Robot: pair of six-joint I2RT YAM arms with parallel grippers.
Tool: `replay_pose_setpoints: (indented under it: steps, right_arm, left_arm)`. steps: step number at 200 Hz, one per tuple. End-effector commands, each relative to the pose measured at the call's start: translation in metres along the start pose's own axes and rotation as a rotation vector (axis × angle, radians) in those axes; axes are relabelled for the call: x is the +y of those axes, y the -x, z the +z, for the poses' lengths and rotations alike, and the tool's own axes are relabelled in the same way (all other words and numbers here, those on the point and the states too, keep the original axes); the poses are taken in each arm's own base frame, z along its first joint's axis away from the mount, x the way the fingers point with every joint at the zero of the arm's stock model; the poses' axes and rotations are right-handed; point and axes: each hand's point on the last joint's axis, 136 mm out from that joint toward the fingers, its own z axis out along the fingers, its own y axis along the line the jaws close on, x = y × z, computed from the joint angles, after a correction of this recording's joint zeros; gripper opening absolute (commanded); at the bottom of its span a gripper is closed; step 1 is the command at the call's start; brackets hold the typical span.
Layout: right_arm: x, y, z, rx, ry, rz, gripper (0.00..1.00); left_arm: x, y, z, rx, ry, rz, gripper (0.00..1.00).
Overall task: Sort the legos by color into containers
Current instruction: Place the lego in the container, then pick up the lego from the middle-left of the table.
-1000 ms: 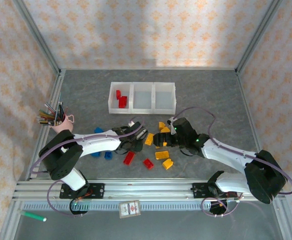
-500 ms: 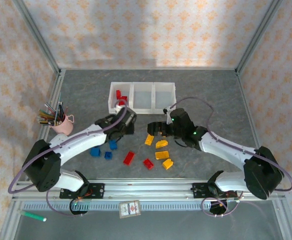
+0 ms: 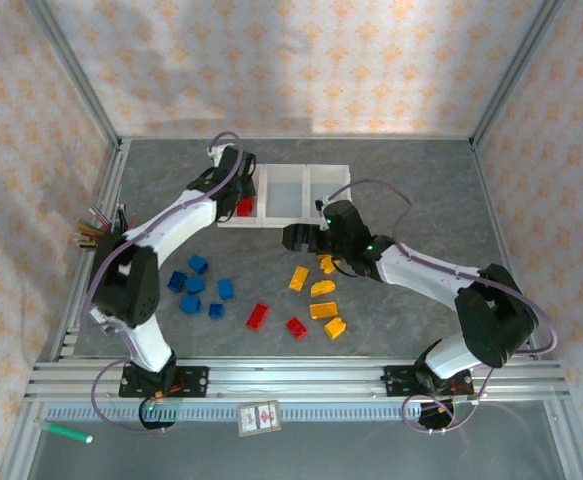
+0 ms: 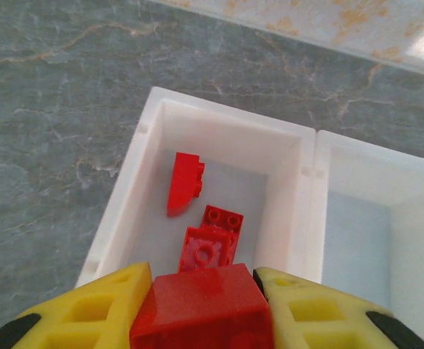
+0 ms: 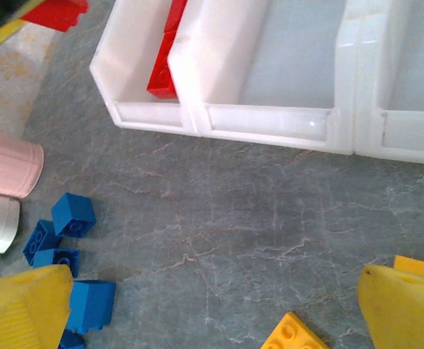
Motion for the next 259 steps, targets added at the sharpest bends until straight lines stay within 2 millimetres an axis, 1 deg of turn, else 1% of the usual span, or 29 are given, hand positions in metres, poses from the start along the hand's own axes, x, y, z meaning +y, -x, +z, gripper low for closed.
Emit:
replay_pose_setpoints:
  steps: [1,3,8,26,40,66,106,121,137,142,145,147,153,181,202,227,259]
  right_arm:
    - [-0.003,0.020,0.001,-0.057,-0.008,0.027,1.00]
    - [-0.003,0.020,0.001,-0.057,-0.008,0.027,1.00]
    - [-0.004,0.021,0.001,-0.058,-0.007,0.031,1.00]
    - [-0.007,0.023,0.001,-0.056,-0.010,0.035,1.00]
    - [-0.008,0.025,-0.001,-0.059,-0.008,0.036,1.00]
    - [-0.007,0.029,-0.005,-0.068,-0.001,0.021,1.00]
    - [-0.003,0.032,-0.011,-0.062,0.000,-0.023,1.00]
    - [-0.002,0.032,-0.014,-0.057,-0.002,-0.038,1.00]
    - [0.000,0.030,-0.017,-0.049,0.000,-0.054,1.00]
    - [-0.001,0.029,-0.017,-0.044,-0.003,-0.057,1.00]
    - [-0.001,0.028,-0.017,-0.043,-0.004,-0.060,1.00]
    - [-0.001,0.027,-0.018,-0.040,-0.006,-0.064,1.00]
    - [-0.002,0.025,-0.017,-0.032,-0.013,-0.072,1.00]
    - [-0.004,0.007,-0.017,0.019,-0.031,-0.116,1.00]
    - [0.004,-0.007,-0.019,0.052,-0.013,-0.147,1.00]
    - [0.009,-0.026,-0.022,0.094,0.005,-0.166,1.00]
    - [0.010,-0.050,-0.027,0.137,0.033,-0.177,1.00]
  left_arm:
    - [-0.003,0.018,0.023,-0.018,0.023,0.013,0.29]
    - [-0.002,0.012,0.032,-0.001,0.032,0.020,0.29]
    - [-0.003,0.011,0.041,0.006,0.035,0.020,0.29]
    - [-0.006,0.012,0.058,0.015,0.042,0.019,0.31]
    - [-0.007,0.014,0.065,0.016,0.047,0.023,0.39]
    - [-0.007,0.014,0.069,0.030,0.047,0.029,0.47]
    - [-0.011,0.027,0.050,0.011,0.008,0.032,0.56]
    - [-0.009,0.030,0.041,0.016,0.013,0.031,0.56]
    - [-0.012,0.031,0.027,0.017,-0.029,0.020,0.57]
    - [-0.013,0.030,0.022,0.017,-0.049,0.016,0.57]
    - [-0.013,0.025,0.022,0.026,-0.056,0.016,0.57]
    - [-0.014,0.029,0.015,0.014,-0.070,0.011,0.58]
    - [-0.014,0.028,0.007,0.013,-0.091,0.007,0.58]
    - [-0.010,0.003,-0.018,0.055,-0.122,0.028,0.60]
    - [-0.003,-0.019,-0.042,0.080,-0.113,0.066,0.62]
    - [0.008,-0.053,-0.071,0.104,-0.099,0.115,0.65]
    - [0.015,-0.106,-0.102,0.176,-0.103,0.161,0.68]
